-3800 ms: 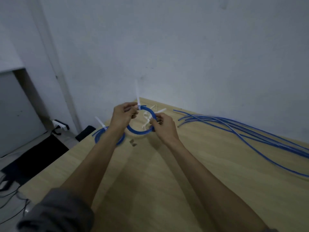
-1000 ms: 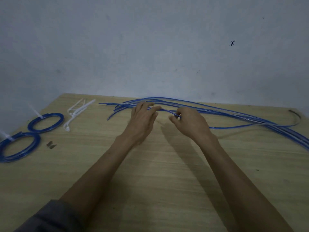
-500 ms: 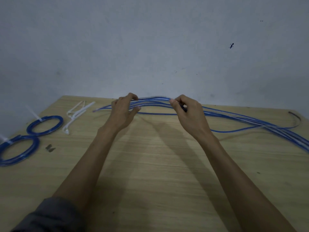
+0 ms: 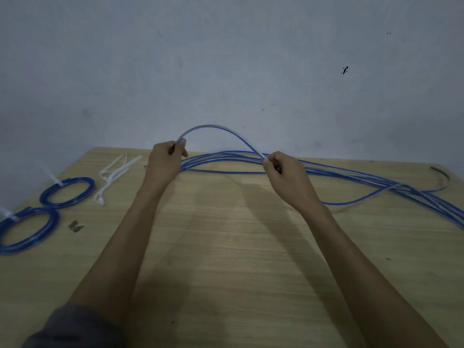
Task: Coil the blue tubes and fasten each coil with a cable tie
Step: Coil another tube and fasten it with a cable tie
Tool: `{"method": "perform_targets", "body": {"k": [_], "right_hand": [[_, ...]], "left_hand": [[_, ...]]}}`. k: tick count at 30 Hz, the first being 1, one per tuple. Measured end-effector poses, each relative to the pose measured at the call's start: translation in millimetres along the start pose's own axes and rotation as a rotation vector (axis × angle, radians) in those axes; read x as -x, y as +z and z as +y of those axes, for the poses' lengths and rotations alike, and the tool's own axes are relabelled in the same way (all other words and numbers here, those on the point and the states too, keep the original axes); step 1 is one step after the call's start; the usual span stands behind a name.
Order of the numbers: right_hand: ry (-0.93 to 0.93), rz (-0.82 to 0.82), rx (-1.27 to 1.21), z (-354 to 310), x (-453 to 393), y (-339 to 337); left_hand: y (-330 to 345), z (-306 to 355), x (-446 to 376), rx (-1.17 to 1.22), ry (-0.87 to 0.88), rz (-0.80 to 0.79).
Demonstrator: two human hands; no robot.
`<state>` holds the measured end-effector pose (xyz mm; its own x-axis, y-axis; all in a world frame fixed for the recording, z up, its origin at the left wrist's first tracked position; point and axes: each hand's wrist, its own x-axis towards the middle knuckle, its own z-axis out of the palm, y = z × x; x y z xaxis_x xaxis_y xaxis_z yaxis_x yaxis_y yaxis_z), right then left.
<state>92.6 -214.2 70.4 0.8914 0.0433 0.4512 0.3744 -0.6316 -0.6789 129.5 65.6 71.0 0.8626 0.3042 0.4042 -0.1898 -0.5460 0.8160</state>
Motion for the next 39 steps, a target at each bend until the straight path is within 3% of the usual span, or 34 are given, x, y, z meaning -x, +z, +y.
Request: {"method": "perform_targets", "body": {"k": [6,10,15,22,24,26,28,30,32,35,39], "right_hand": [[0.011,-0.06,-0.097,-4.1,5.1,5.3],[-0.074,-0.068,-0.061,-3.0,9.9,9.8],[-0.001,-0.227,-0.075,-4.8,18.3,21.7],[0.003,-0.265,-0.082,-5.5,17.0,26.5],[0.036,-0.281,-0.128,-5.8,16.3,24.8],[0.089,-0.296,-0.226,-7.8,16.2,21.0],[0.144,-0.306,-0.278,-8.2,14.9,15.7],[0.172,-0.298,-0.266,-9.0,12.9,8.6],[0.176,-0.296,-0.271,-9.5,11.6,1.4],[0.203,-0.285,-0.296,-7.9,10.7,-6.0],[0.22,-0.163,-0.36,-7.4,7.6,-3.0]], "left_hand": [[46.2,37.1,19.9,0.916,-0.444,-0.283],[50.0,40.8,25.8,1.262,-0.529,-0.345],[57.9,43.6,29.5,1.274,-0.546,-0.251],[64.0,61.9,42.3,1.4,-0.611,-0.159],[62.8,69.4,44.7,1.312,-0.592,-0.16],[63.1,66.9,48.0,0.887,-0.418,-0.141],[65.0,52.5,51.1,0.228,-0.042,-0.013],[65.8,41.2,51.5,-0.172,0.397,0.015],[65.0,41.2,49.8,-0.285,0.614,-0.178],[61.6,44.8,49.7,-0.262,0.633,-0.452],[65.1,34.7,47.3,-0.259,0.538,-0.484]]}}
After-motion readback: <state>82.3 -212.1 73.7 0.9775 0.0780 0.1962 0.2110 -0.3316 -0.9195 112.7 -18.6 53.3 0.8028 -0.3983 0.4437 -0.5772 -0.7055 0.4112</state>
